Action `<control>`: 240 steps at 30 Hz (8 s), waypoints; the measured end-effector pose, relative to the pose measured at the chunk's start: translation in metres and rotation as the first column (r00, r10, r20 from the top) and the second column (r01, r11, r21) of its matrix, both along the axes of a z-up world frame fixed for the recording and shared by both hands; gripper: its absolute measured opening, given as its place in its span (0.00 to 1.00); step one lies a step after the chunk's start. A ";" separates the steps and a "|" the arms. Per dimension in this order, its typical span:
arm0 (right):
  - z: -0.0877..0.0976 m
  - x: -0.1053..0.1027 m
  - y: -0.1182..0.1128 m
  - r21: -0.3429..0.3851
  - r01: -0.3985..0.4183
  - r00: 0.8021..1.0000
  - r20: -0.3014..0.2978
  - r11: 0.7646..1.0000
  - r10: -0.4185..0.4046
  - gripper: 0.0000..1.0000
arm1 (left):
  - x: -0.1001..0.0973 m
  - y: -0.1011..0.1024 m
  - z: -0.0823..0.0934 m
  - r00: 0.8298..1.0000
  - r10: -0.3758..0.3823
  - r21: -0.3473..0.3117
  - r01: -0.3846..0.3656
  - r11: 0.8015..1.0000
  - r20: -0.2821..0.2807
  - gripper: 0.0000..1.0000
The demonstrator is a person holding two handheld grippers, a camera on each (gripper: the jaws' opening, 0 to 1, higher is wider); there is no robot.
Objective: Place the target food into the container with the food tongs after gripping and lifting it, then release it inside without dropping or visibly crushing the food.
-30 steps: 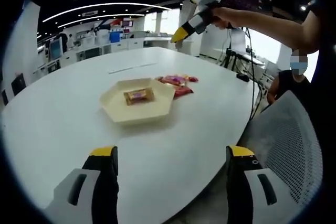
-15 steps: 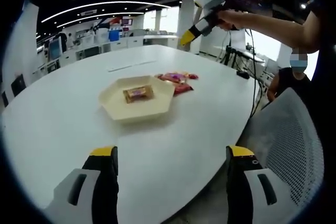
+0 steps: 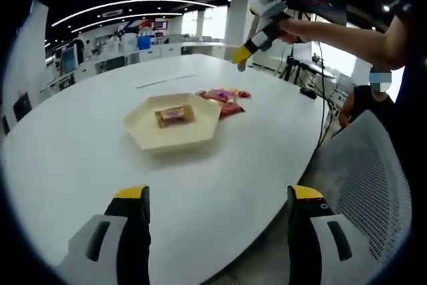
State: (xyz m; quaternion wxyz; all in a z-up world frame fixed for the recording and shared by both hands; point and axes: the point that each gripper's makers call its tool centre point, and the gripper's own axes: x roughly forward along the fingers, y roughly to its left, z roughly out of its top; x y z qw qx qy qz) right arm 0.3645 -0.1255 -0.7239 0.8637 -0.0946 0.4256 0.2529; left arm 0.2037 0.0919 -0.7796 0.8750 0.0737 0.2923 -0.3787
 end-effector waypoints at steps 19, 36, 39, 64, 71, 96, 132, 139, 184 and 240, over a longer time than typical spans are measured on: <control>-0.043 -0.004 -0.004 -0.014 -0.009 0.997 -0.073 1.000 0.008 0.28 | 0.000 0.001 -0.003 1.000 0.008 0.007 -0.008 1.000 -0.020 0.82; -0.076 -0.005 0.006 -0.023 -0.033 0.989 -0.145 0.999 0.030 0.28 | 0.001 0.004 -0.006 0.999 0.022 0.010 -0.021 1.000 -0.032 0.81; -0.079 -0.006 0.007 -0.022 -0.035 0.988 -0.154 0.999 0.031 0.28 | 0.001 0.004 -0.007 0.999 0.024 0.012 -0.023 1.000 -0.035 0.81; -0.096 -0.002 0.014 -0.101 -0.182 0.975 -0.147 0.978 0.167 0.29 | 0.004 0.007 -0.005 0.997 0.054 -0.007 -0.055 0.998 -0.046 0.80; -0.097 0.001 0.016 -0.146 -0.283 0.954 -0.140 0.948 0.264 0.29 | 0.004 0.007 -0.005 0.997 0.057 -0.007 -0.057 0.998 -0.048 0.80; -0.113 0.017 0.011 -0.257 -0.406 0.914 -0.134 0.877 0.384 0.25 | 0.005 0.008 -0.005 0.996 0.065 -0.011 -0.066 0.998 -0.057 0.80; -0.094 0.015 0.006 -0.222 -0.346 0.937 -0.124 0.911 0.326 0.21 | 0.006 0.008 -0.004 0.997 0.063 -0.013 -0.064 0.998 -0.045 0.79; -0.081 0.017 0.010 -0.214 -0.342 0.940 -0.101 0.915 0.327 0.20 | 0.006 0.008 -0.003 0.997 0.062 -0.014 -0.062 0.998 -0.040 0.79; 0.008 0.008 -0.008 -0.270 -0.300 0.949 0.015 0.915 0.316 0.18 | 0.008 0.005 0.006 0.998 0.061 -0.062 -0.062 0.996 -0.021 0.79; 0.099 0.015 0.092 -0.312 -0.406 0.862 0.183 0.859 0.473 0.19 | 0.009 0.006 0.013 0.998 0.056 -0.068 -0.055 0.996 0.021 0.78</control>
